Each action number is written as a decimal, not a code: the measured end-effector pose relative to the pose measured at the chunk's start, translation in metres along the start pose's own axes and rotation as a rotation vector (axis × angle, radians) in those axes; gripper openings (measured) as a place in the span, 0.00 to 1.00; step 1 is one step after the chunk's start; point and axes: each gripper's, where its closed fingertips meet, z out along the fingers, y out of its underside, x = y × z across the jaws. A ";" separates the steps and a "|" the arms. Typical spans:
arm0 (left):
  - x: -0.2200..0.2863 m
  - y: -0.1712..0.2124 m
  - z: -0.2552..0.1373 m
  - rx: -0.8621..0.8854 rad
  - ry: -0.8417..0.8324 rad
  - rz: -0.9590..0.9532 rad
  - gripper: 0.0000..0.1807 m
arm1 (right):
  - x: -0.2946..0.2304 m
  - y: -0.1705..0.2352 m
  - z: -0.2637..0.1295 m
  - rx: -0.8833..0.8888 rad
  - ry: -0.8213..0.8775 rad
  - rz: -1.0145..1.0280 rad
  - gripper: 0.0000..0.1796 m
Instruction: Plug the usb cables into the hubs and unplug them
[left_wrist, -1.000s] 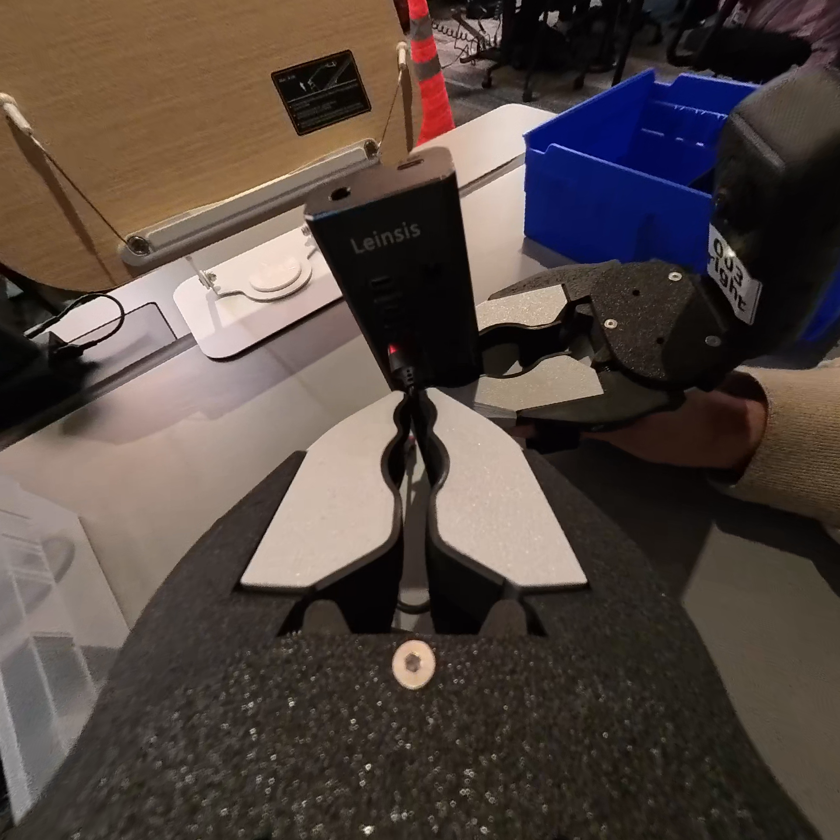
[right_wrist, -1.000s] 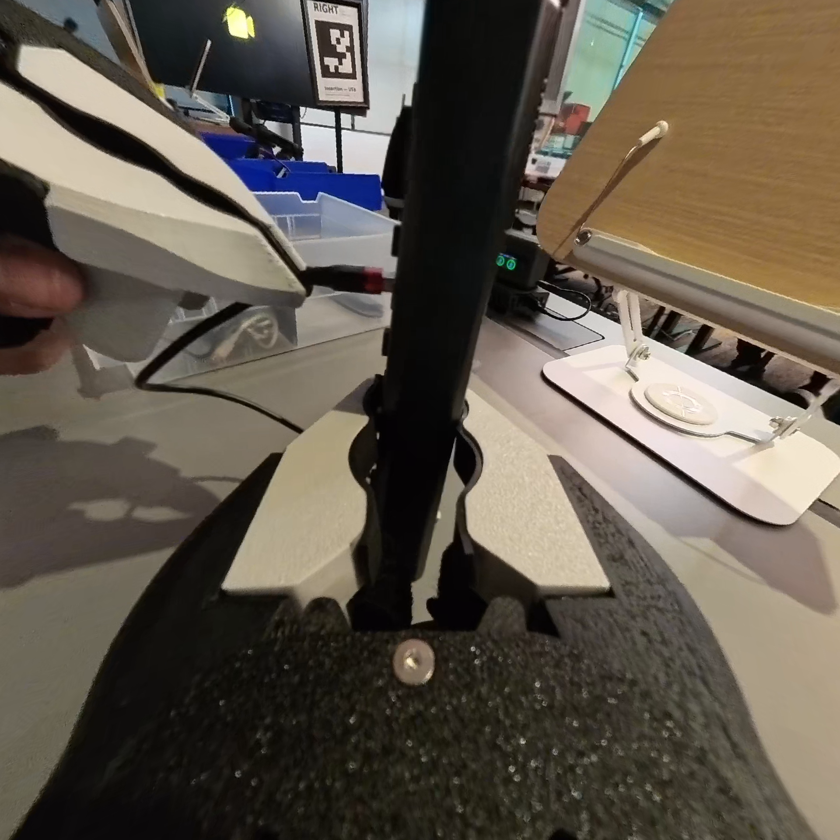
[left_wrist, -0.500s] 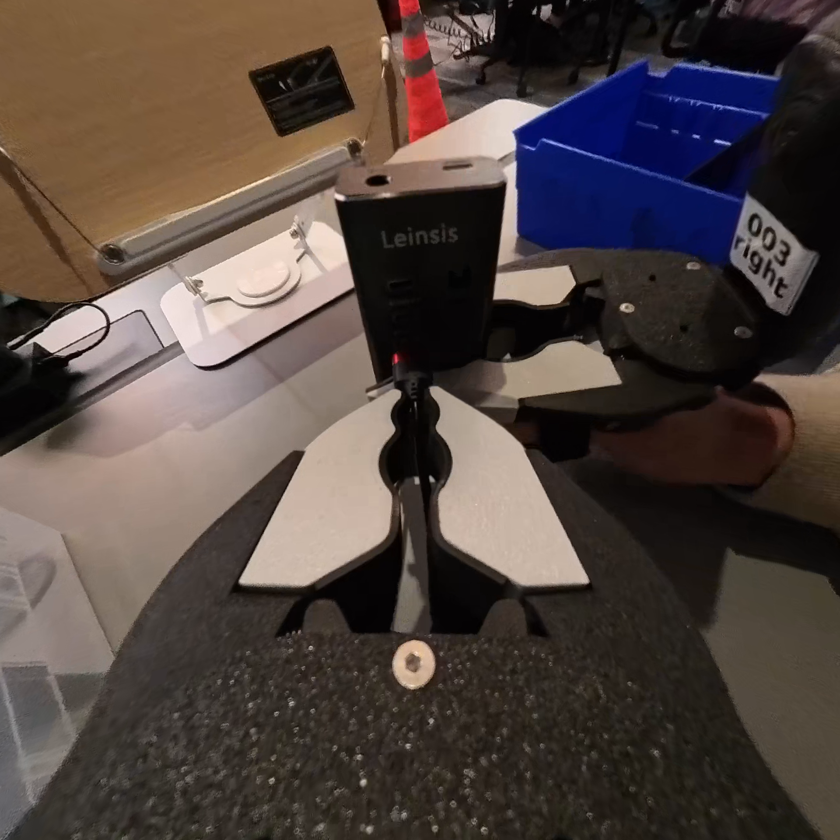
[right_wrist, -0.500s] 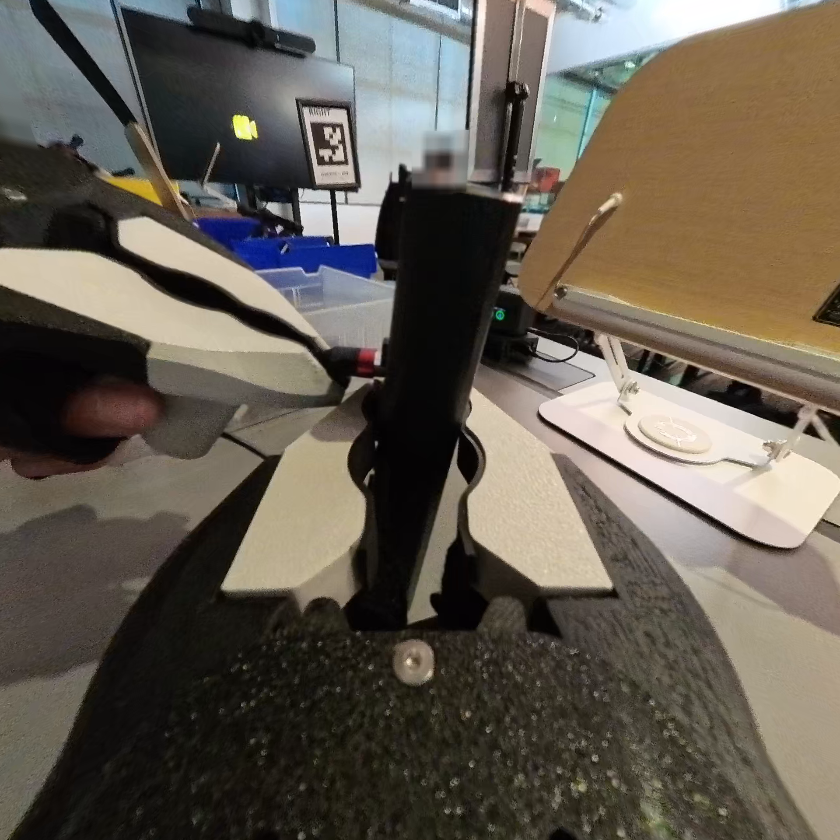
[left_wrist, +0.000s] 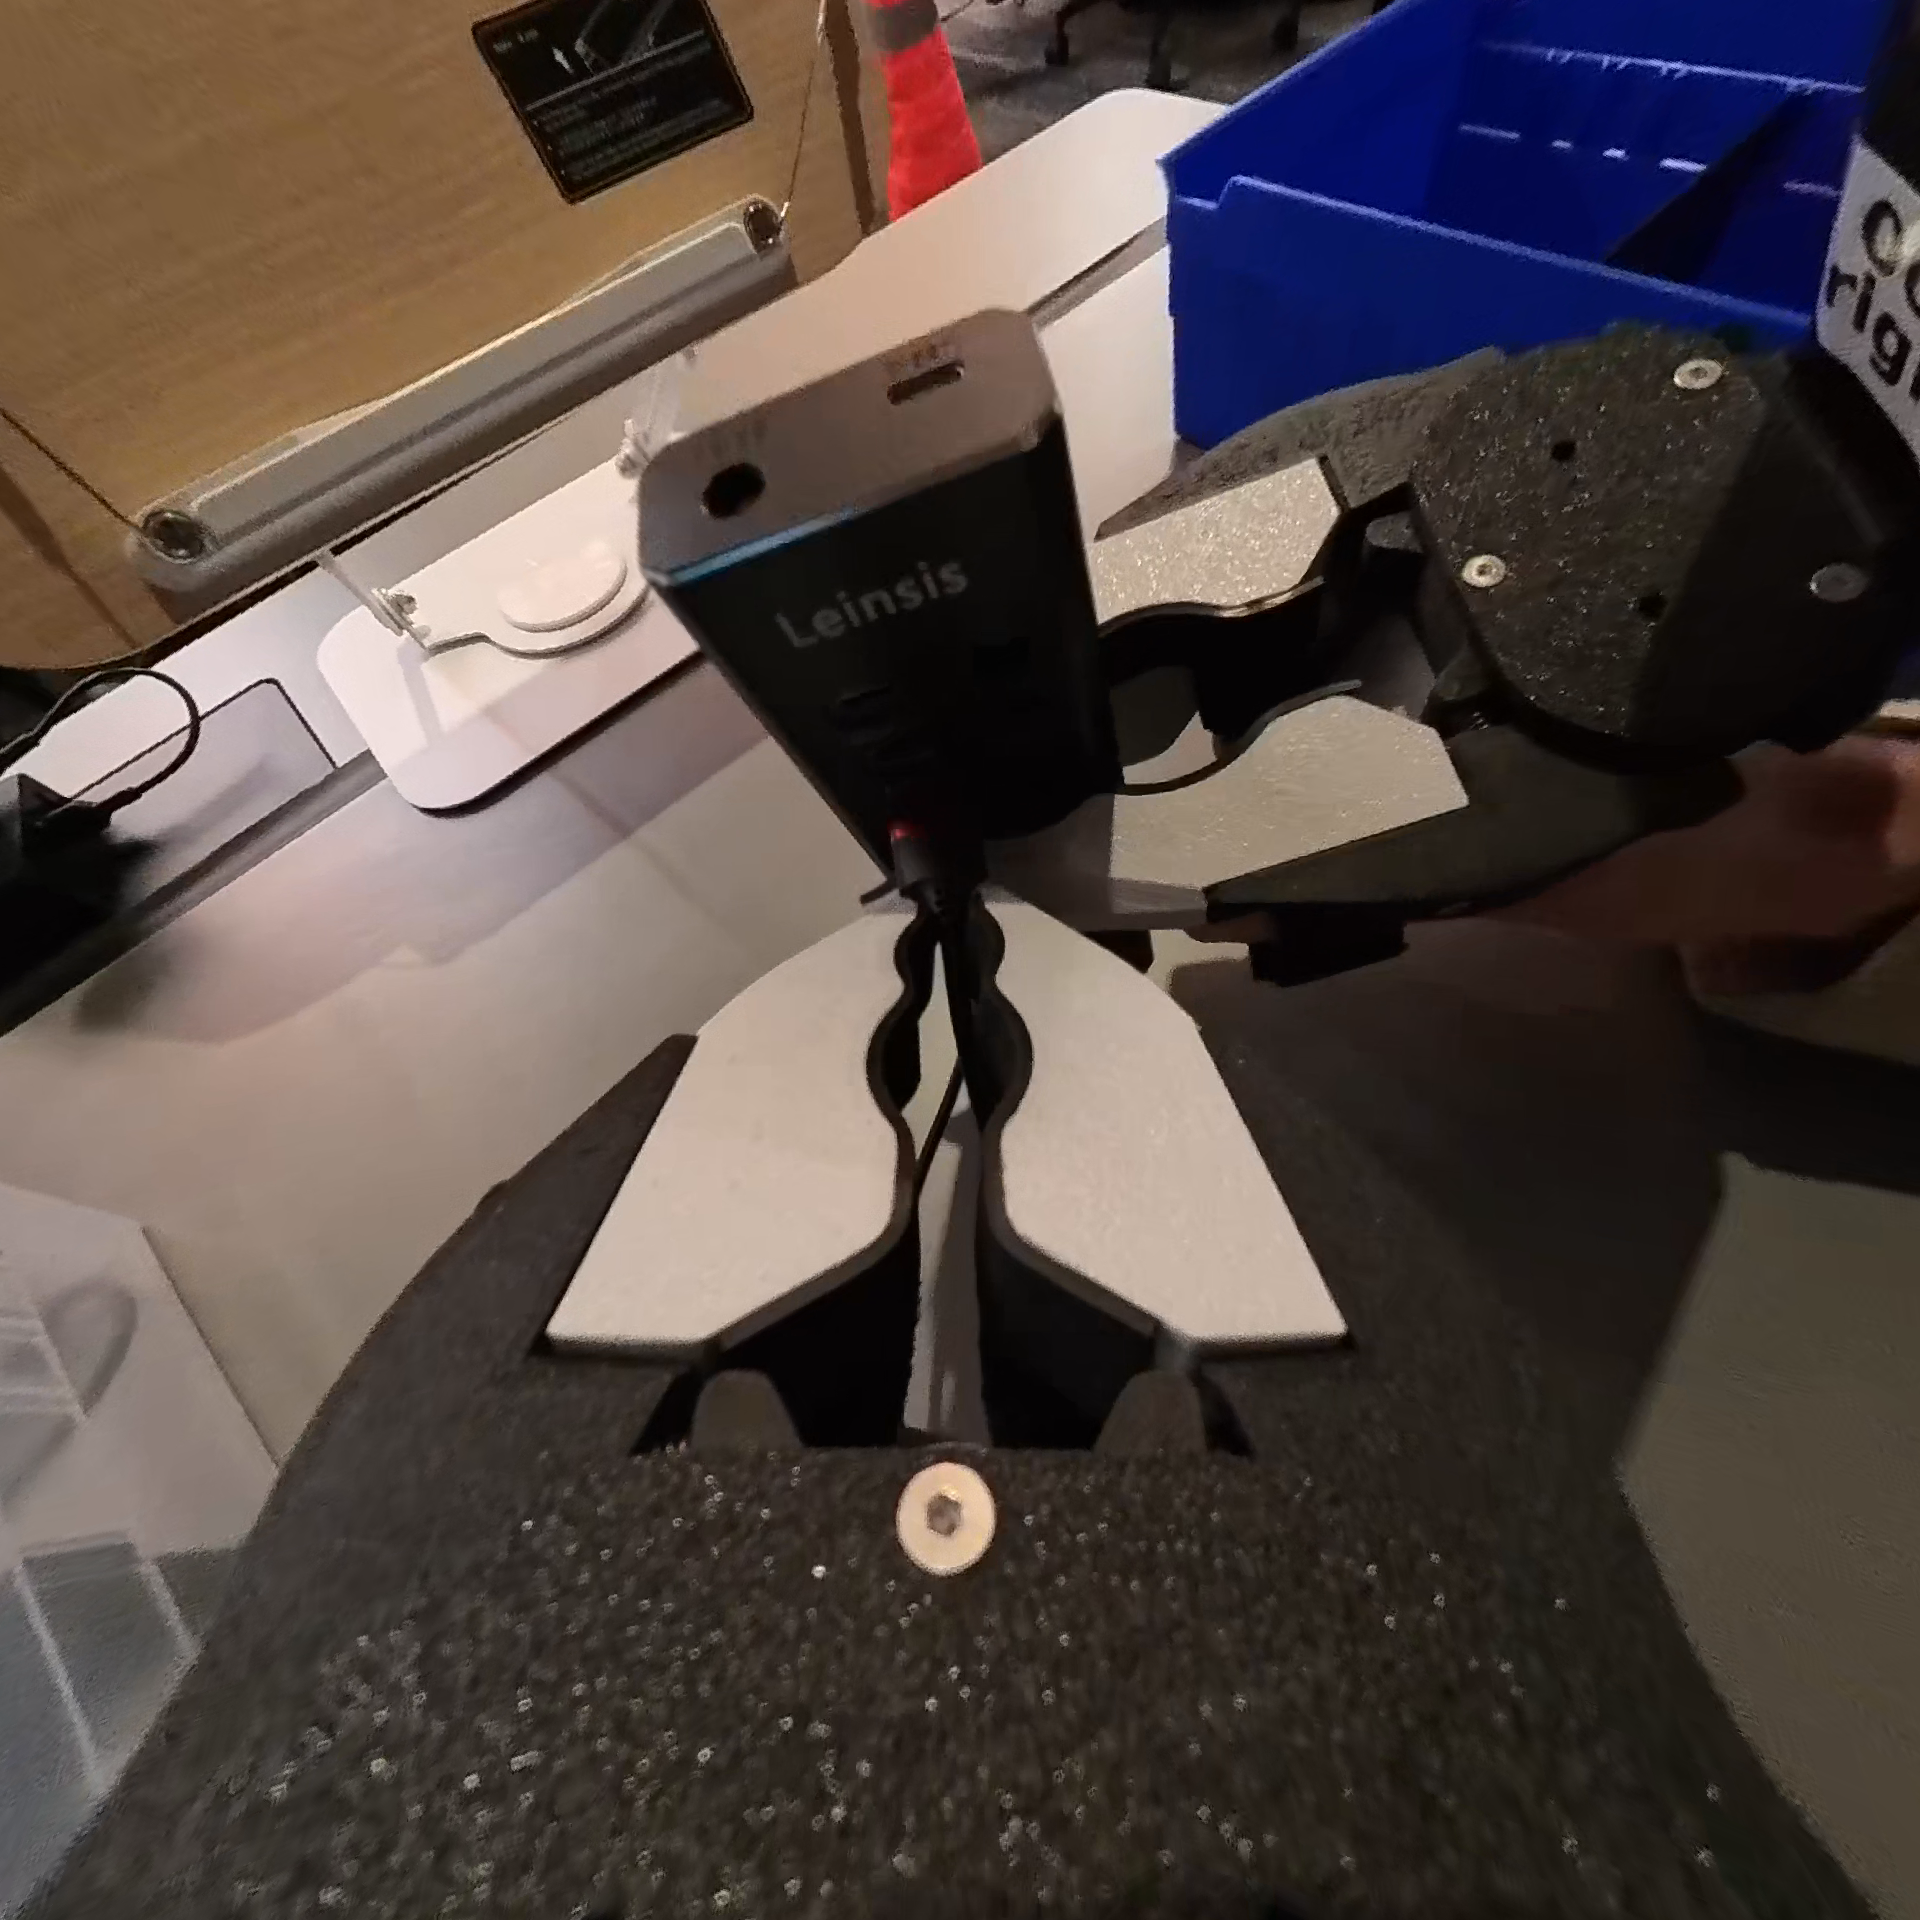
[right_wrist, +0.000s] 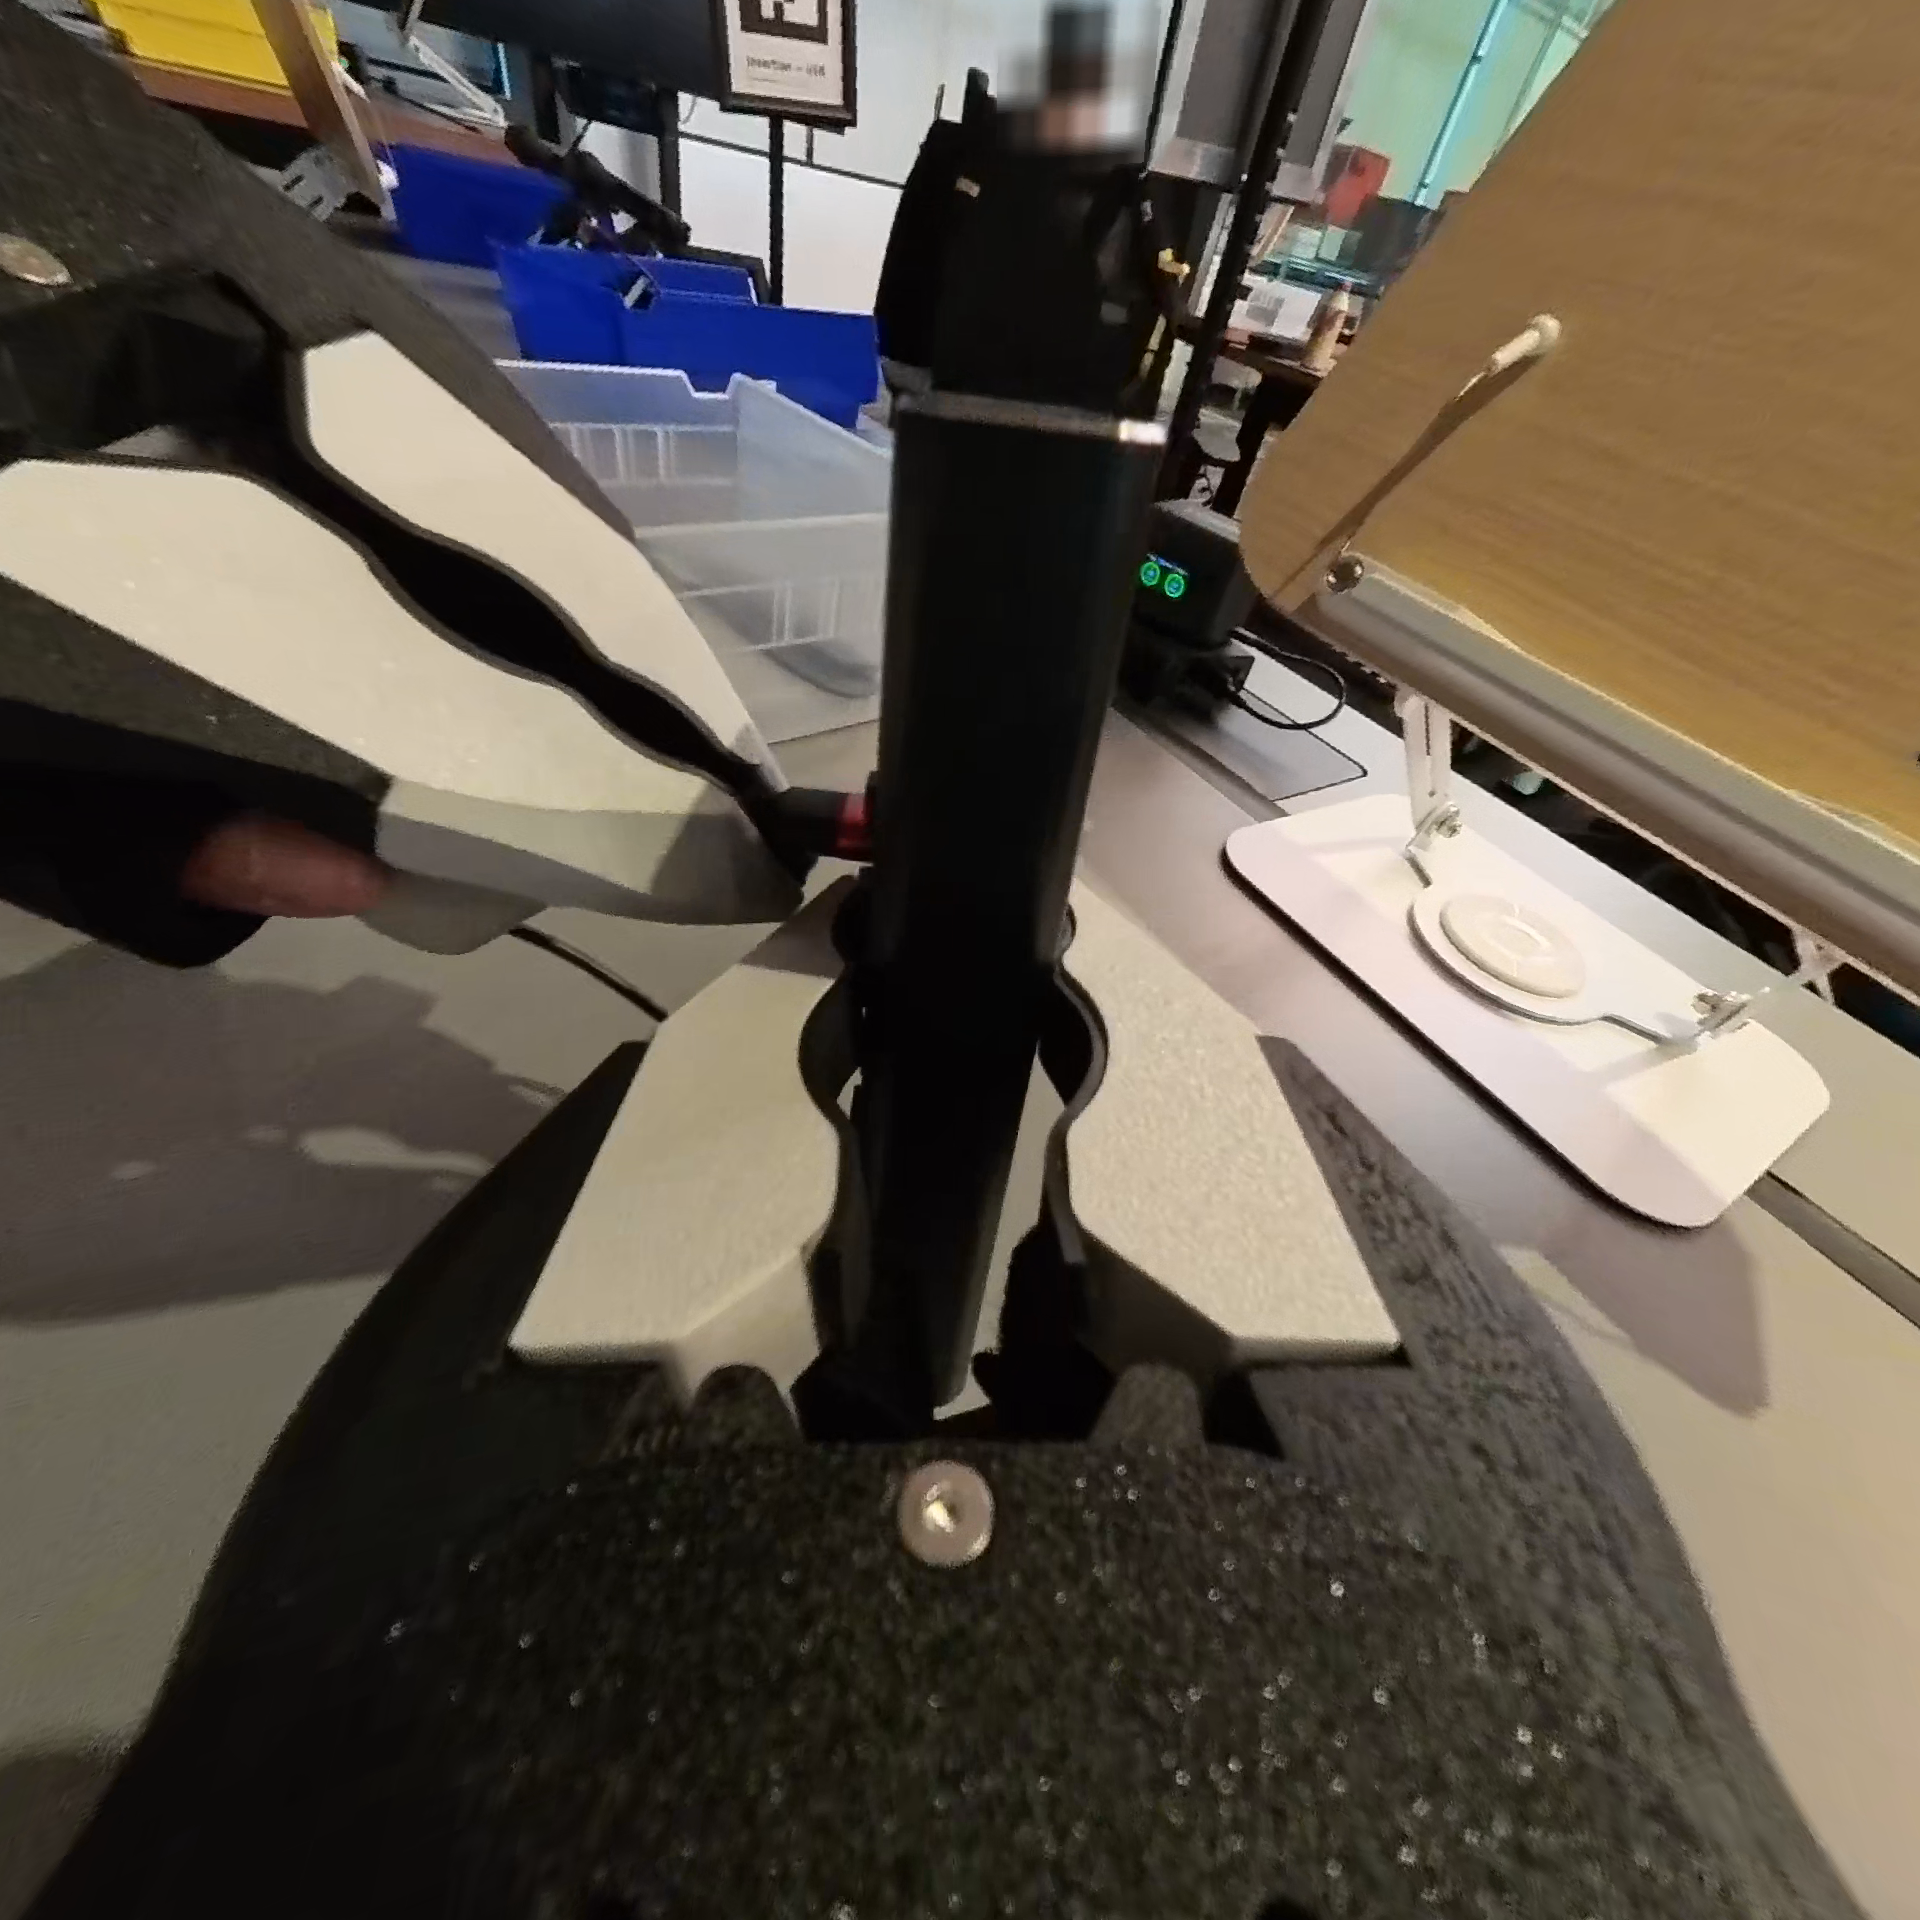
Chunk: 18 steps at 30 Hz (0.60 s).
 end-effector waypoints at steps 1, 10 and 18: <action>0.000 0.000 0.000 0.002 0.010 0.006 0.03 | -0.001 0.000 0.000 -0.005 -0.010 0.008 0.16; -0.008 -0.013 -0.004 0.091 -0.007 -0.087 0.03 | 0.005 -0.010 0.002 0.040 0.057 0.024 0.18; -0.007 -0.027 -0.010 0.159 0.016 -0.194 0.03 | -0.005 0.002 0.011 0.078 -0.028 0.254 0.21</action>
